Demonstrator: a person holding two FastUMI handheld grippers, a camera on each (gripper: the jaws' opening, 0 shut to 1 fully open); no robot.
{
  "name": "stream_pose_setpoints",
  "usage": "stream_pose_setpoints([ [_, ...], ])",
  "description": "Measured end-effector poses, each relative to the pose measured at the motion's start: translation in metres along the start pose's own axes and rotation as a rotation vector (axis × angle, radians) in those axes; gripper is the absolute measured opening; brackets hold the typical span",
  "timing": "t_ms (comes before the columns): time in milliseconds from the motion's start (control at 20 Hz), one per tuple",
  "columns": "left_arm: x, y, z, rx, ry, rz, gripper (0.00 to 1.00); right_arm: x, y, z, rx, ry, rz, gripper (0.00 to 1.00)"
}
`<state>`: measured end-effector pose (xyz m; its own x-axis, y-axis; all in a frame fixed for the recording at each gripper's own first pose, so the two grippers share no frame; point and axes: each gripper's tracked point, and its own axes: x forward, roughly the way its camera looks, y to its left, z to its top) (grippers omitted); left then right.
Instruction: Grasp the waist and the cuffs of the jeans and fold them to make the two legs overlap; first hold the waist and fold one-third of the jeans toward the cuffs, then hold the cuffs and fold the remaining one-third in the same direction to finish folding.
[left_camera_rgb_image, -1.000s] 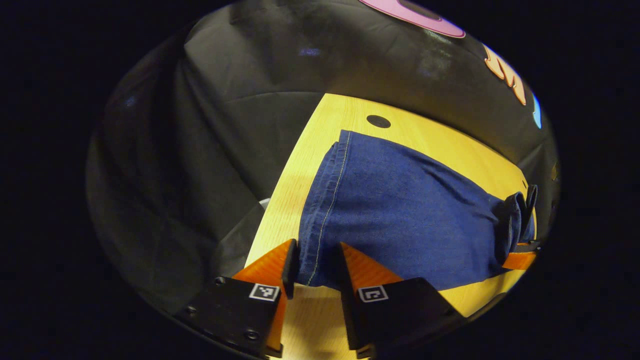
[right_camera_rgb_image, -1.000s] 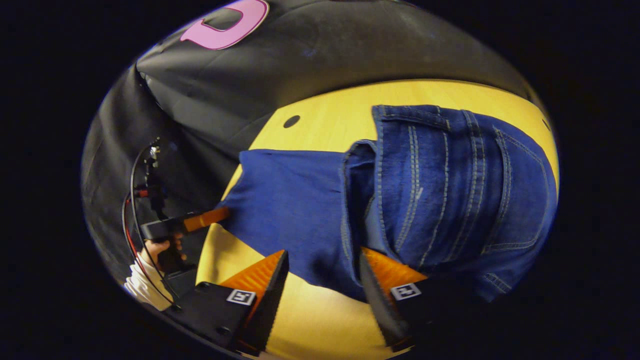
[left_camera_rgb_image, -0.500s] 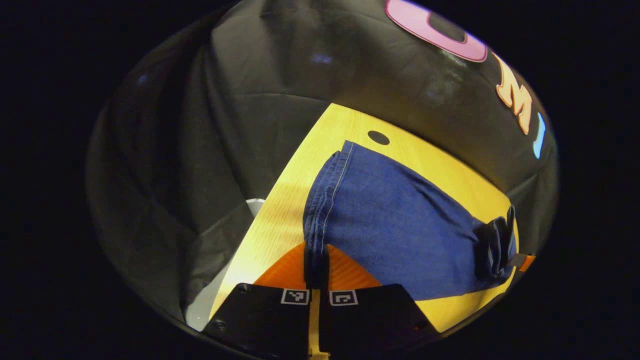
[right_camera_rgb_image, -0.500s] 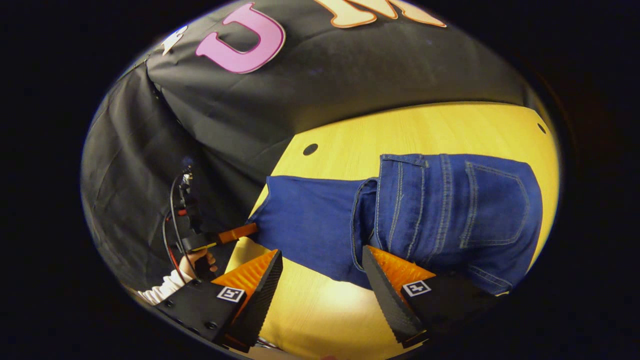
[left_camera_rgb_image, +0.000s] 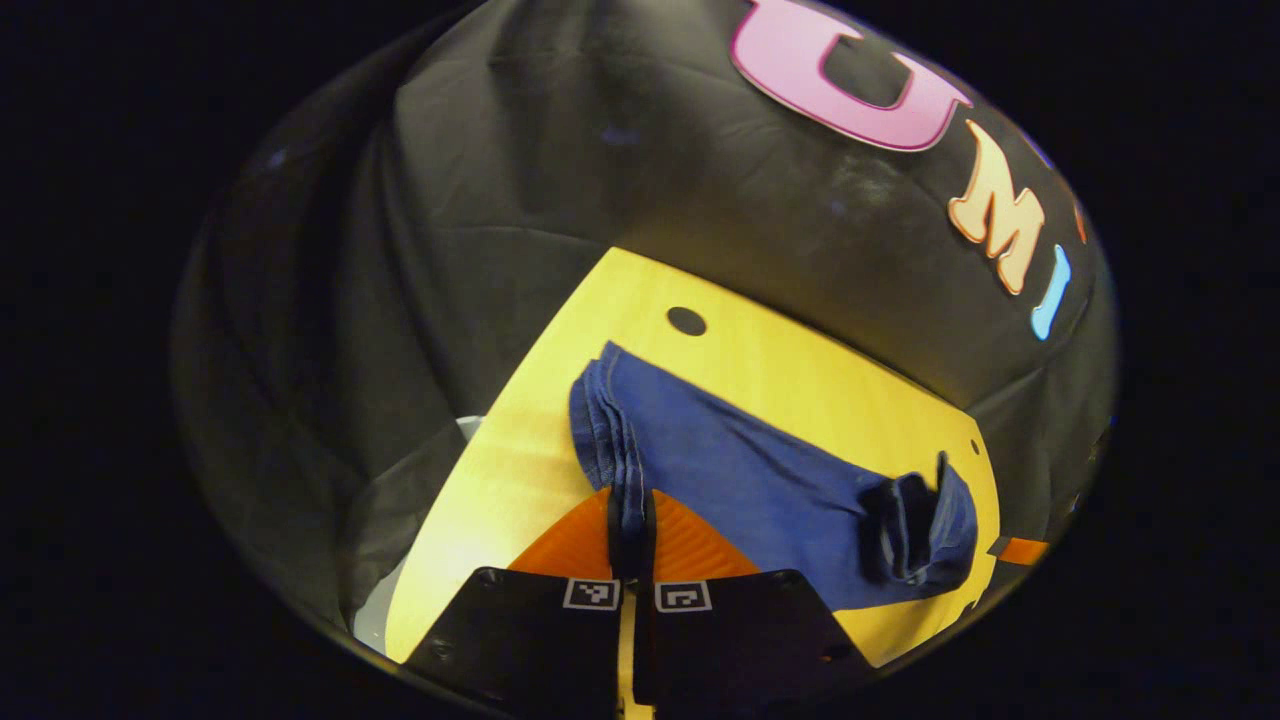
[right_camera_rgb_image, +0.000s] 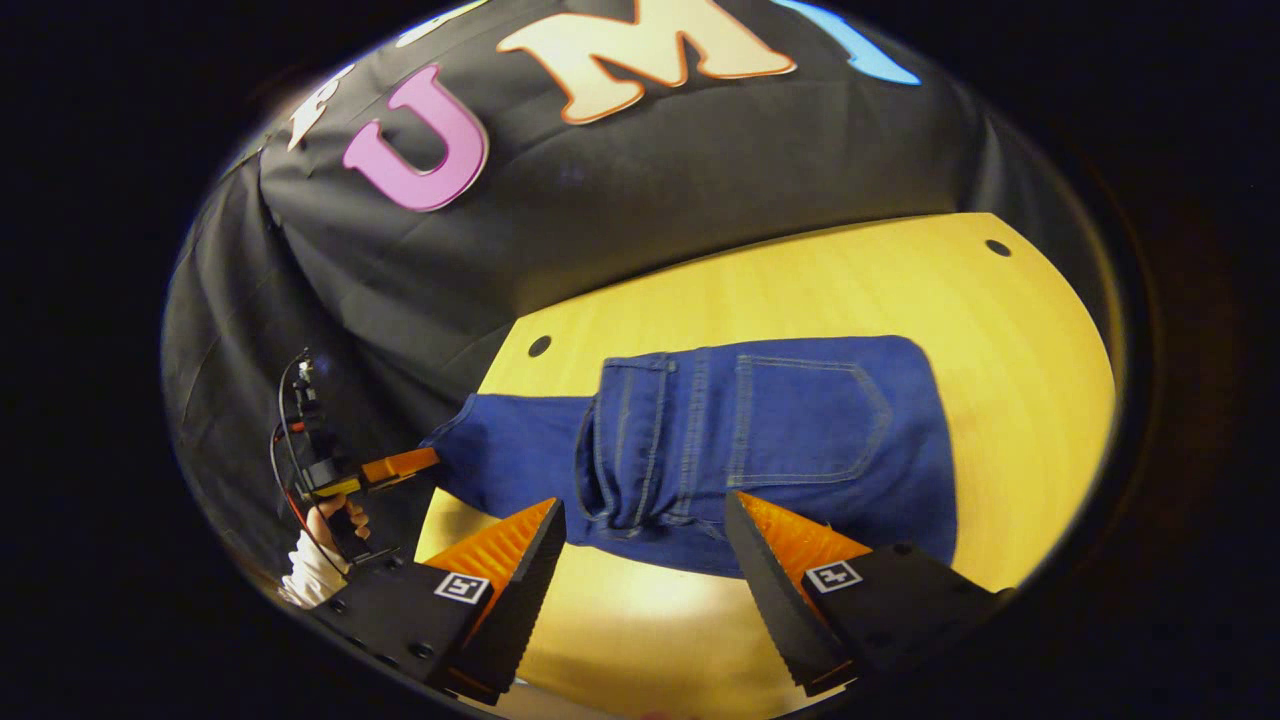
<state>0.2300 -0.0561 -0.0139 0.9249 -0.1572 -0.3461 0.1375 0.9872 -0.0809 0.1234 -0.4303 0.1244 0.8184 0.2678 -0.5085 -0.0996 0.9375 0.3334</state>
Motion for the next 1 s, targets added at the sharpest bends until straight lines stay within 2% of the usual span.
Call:
stream_pose_setpoints([
  [150,-0.015,-0.055,0.01,0.033,-0.034,-0.032,0.0,-0.023,-0.037,0.013,0.011,-0.033,-0.025,0.99],
  [350,-0.03,-0.134,0.023,0.095,-0.081,-0.038,0.0,-0.049,-0.091,0.022,0.021,-0.036,-0.01,0.98],
  [500,-0.042,-0.208,0.038,0.142,-0.135,-0.051,0.0,-0.063,-0.14,0.026,-0.004,-0.017,-0.006,0.99],
  [650,-0.052,-0.289,0.04,0.185,-0.177,-0.106,0.0,-0.073,-0.177,0.036,-0.022,-0.012,0.007,0.98],
  [850,-0.054,-0.387,0.015,0.268,-0.18,-0.182,0.0,-0.08,-0.208,0.05,-0.03,-0.019,0.042,0.98],
  [1000,-0.033,-0.435,-0.048,0.361,-0.094,-0.193,0.0,-0.084,-0.235,0.051,-0.034,-0.012,0.036,0.98],
])
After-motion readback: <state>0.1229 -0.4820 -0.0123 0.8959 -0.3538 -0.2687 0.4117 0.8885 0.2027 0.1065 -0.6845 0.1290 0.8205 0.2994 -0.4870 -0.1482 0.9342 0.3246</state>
